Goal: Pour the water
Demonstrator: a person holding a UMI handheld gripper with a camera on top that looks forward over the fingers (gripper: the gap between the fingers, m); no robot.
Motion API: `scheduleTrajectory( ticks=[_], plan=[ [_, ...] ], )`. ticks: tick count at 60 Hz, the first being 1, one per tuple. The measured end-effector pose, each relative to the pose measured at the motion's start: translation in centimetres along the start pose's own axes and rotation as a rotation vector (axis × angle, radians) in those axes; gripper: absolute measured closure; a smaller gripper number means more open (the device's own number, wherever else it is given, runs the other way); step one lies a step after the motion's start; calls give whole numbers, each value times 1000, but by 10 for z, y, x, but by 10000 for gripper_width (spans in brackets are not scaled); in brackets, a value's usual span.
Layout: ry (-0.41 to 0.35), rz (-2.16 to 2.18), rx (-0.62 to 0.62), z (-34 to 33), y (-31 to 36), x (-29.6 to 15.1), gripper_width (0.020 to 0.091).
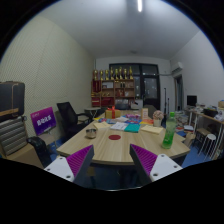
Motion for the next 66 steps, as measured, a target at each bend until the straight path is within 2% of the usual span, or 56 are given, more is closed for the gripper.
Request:
scheduleTrajectory(
  ticks=[13, 23, 34, 42, 56, 60, 64, 66],
  plan=[
    [-23, -24, 67, 27, -43, 10, 289],
    [-28, -64, 197, 54, -138, 17, 289],
    [-35, -88, 329, 114, -236, 22, 290],
    [-31, -78, 369, 156, -284, 22, 291],
    [-50, -4, 391, 226, -328, 26, 290],
    [-52, -13, 382, 238, -334, 26, 311],
    [-47, -25, 394, 244, -344, 25, 602],
    [-51, -18, 397, 247, -345, 25, 605]
  ],
)
Point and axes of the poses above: the point between the fingertips, and its own axes, seen from behind it with the camera up: y to the left, x down, z forward, the way the camera looks, the point moved 10 cm from there along -z, backward, against the way the camera looks, and after that the axes turned 5 degrees about -x, right-handed, at the moved point
